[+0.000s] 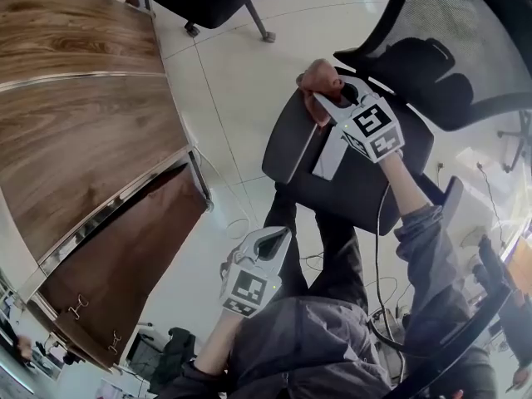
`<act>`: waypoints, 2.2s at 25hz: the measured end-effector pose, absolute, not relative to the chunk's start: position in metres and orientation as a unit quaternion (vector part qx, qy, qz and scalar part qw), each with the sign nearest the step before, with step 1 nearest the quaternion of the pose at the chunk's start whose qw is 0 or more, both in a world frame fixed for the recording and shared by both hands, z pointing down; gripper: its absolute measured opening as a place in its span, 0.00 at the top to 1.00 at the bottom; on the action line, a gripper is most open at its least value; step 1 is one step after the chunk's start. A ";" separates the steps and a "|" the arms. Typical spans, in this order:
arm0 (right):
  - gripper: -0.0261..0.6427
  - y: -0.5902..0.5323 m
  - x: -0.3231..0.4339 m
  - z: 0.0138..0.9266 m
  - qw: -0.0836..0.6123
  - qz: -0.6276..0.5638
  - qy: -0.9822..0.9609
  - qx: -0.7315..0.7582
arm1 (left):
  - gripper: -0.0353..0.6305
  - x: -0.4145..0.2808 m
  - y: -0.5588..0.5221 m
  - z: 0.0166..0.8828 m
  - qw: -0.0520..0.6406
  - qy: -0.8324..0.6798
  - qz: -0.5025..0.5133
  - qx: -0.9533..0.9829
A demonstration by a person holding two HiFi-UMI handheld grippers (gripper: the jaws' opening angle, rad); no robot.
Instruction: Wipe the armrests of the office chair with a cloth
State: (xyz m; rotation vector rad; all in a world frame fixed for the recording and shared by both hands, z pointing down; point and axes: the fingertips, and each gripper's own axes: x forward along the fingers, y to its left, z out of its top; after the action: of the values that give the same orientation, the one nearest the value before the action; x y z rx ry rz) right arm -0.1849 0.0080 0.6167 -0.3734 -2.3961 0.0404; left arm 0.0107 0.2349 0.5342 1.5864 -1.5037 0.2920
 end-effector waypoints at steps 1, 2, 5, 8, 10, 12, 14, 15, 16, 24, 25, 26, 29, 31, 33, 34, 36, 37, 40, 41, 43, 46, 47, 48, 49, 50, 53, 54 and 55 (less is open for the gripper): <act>0.82 0.005 -0.185 0.619 0.354 0.012 -0.924 -0.140 | 0.93 0.010 0.237 0.536 0.452 -0.609 0.117 0.641; 0.82 0.007 -0.184 0.620 0.356 0.011 -0.924 -0.139 | 0.93 0.008 0.239 0.539 0.454 -0.611 0.117 0.639; 0.82 0.039 -0.184 0.619 0.340 0.022 -0.927 -0.155 | 0.93 -0.004 0.252 0.545 0.458 -0.620 0.124 0.625; 0.82 0.090 -0.168 0.610 0.333 0.047 -0.924 -0.183 | 0.93 -0.006 0.255 0.544 0.460 -0.625 0.123 0.618; 0.82 0.120 -0.147 0.600 0.337 0.052 -0.918 -0.203 | 0.93 0.000 0.246 0.542 0.459 -0.622 0.114 0.624; 0.82 0.152 -0.129 0.591 0.339 0.062 -0.911 -0.228 | 0.93 0.004 0.239 0.539 0.457 -0.621 0.108 0.628; 0.82 0.185 -0.113 0.583 0.334 0.069 -0.903 -0.260 | 0.93 0.005 0.237 0.537 0.456 -0.620 0.106 0.629; 0.82 0.197 -0.107 0.579 0.332 0.069 -0.900 -0.275 | 0.93 0.005 0.236 0.536 0.455 -0.620 0.107 0.630; 0.82 0.206 -0.102 0.577 0.331 0.069 -0.897 -0.286 | 0.93 0.004 0.235 0.536 0.454 -0.620 0.107 0.631; 0.82 0.157 -0.124 0.593 0.339 0.045 -0.904 -0.255 | 0.93 -0.006 0.244 0.542 0.454 -0.630 0.112 0.620; 0.82 0.141 -0.131 0.596 0.342 0.043 -0.908 -0.240 | 0.93 -0.007 0.245 0.542 0.456 -0.632 0.112 0.617; 0.82 0.126 -0.137 0.599 0.344 0.041 -0.911 -0.225 | 0.93 -0.007 0.245 0.541 0.457 -0.633 0.111 0.615; 0.82 0.084 -0.152 0.605 0.352 0.034 -0.918 -0.181 | 0.93 0.001 0.246 0.540 0.462 -0.630 0.107 0.615; 0.82 0.064 -0.154 0.608 0.358 0.029 -0.920 -0.158 | 0.93 0.008 0.245 0.540 0.464 -0.625 0.107 0.618; 0.82 0.060 -0.154 0.607 0.358 0.029 -0.922 -0.147 | 0.93 0.008 0.246 0.540 0.464 -0.625 0.108 0.618; 0.82 0.063 -0.152 0.606 0.357 0.030 -0.922 -0.148 | 0.93 0.007 0.246 0.540 0.463 -0.626 0.108 0.618; 0.82 0.081 -0.143 0.602 0.354 0.030 -0.921 -0.161 | 0.93 0.004 0.247 0.541 0.462 -0.628 0.107 0.617; 0.82 0.094 -0.136 0.600 0.352 0.032 -0.919 -0.173 | 0.93 0.003 0.247 0.542 0.462 -0.629 0.108 0.617; 0.82 0.144 -0.111 0.593 0.348 0.043 -0.911 -0.217 | 0.93 -0.003 0.247 0.543 0.460 -0.631 0.110 0.615; 0.82 0.161 -0.103 0.591 0.347 0.047 -0.907 -0.233 | 0.93 -0.004 0.247 0.544 0.459 -0.632 0.111 0.614; 0.82 0.189 -0.089 0.586 0.343 0.051 -0.901 -0.260 | 0.93 -0.006 0.246 0.544 0.459 -0.633 0.112 0.613; 0.82 0.207 -0.080 0.582 0.339 0.055 -0.898 -0.276 | 0.93 -0.006 0.245 0.544 0.459 -0.631 0.113 0.615; 0.82 0.207 -0.080 0.582 0.338 0.057 -0.898 -0.275 | 0.93 -0.005 0.244 0.544 0.460 -0.630 0.113 0.616; 0.82 0.202 -0.082 0.583 0.338 0.058 -0.900 -0.270 | 0.93 -0.004 0.244 0.544 0.460 -0.629 0.113 0.617; 0.82 0.195 -0.086 0.585 0.338 0.057 -0.902 -0.263 | 0.93 -0.003 0.244 0.544 0.460 -0.628 0.113 0.617; 0.82 0.184 -0.092 0.587 0.337 0.055 -0.905 -0.252 | 0.93 -0.003 0.244 0.544 0.461 -0.627 0.113 0.618; 0.82 0.138 -0.115 0.597 0.338 0.052 -0.919 -0.197 | 0.93 -0.002 0.246 0.544 0.461 -0.626 0.115 0.619; 0.82 0.118 -0.122 0.601 0.339 0.058 -0.923 -0.172 | 0.93 -0.002 0.247 0.545 0.462 -0.625 0.115 0.619; 0.82 0.099 -0.128 0.605 0.340 0.066 -0.927 -0.145 | 0.93 -0.002 0.248 0.545 0.462 -0.625 0.116 0.619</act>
State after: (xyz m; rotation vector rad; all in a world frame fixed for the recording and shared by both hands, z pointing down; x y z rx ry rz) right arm -0.1278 0.0989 0.6049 -0.3774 -2.4114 0.1711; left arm -0.0017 0.2479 0.5448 1.5219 -1.5359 0.2860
